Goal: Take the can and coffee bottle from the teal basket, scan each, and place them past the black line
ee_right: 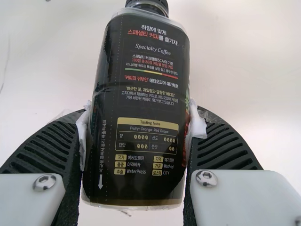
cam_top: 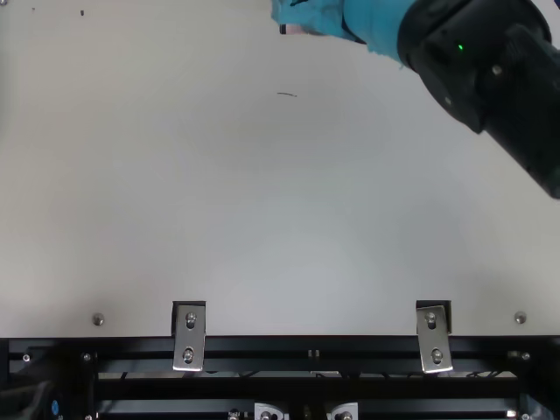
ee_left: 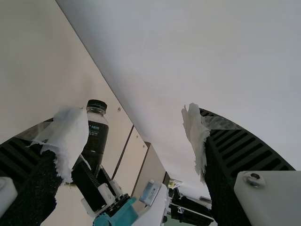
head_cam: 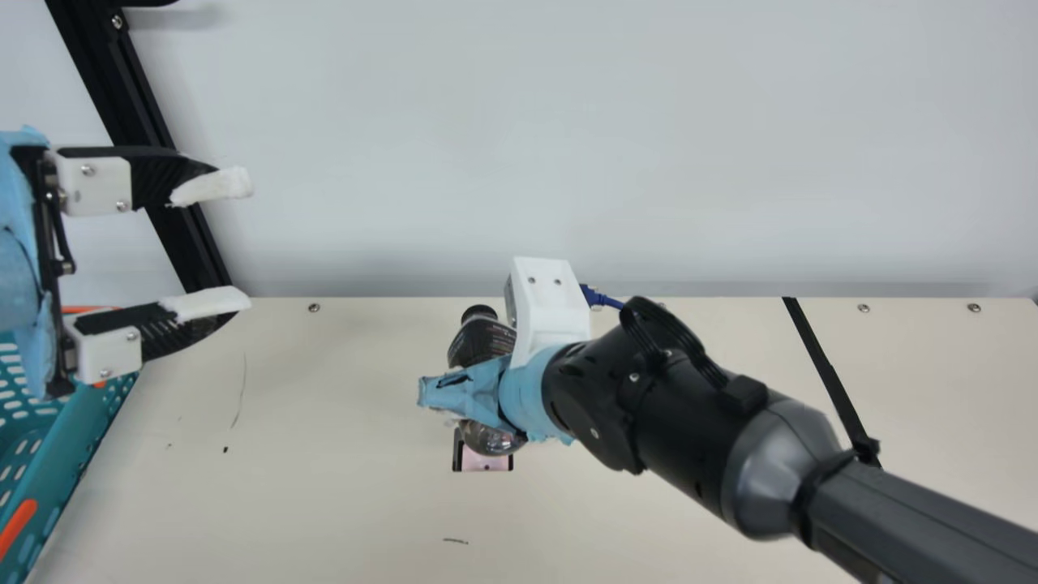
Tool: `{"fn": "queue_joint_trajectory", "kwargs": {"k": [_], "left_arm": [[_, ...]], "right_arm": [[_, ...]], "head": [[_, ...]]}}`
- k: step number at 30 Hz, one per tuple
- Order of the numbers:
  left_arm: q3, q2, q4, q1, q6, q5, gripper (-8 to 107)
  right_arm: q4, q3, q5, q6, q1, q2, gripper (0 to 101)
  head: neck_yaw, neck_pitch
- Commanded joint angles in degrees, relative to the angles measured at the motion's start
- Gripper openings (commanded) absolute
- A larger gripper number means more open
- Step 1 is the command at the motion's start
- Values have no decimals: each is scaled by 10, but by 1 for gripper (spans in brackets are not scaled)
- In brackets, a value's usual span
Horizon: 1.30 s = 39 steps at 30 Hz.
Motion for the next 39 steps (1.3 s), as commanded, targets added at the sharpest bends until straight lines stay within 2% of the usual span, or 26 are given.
{"fn": "queue_joint_trajectory", "kwargs": {"k": [1,13,20,26,39], "left_arm": [[0,0,0,0,0,0,90],[0,0,0,0,0,0,90],[0,0,0,0,0,0,90],[0,0,0,0,0,0,90],[0,0,0,0,0,0,90]], "right_arm": [[-3,-5,2,-1,-1,7,0],[-42,-29,19,17,-6,33,0],[-84,-26,35,46,-16,34,0],[-114,0,48,68,-39,14,0],[-133,102,63,59,-142,-87,0]], "head": [[1,-15],[1,-15],[1,-15],[1,-15],[1,-15]]}}
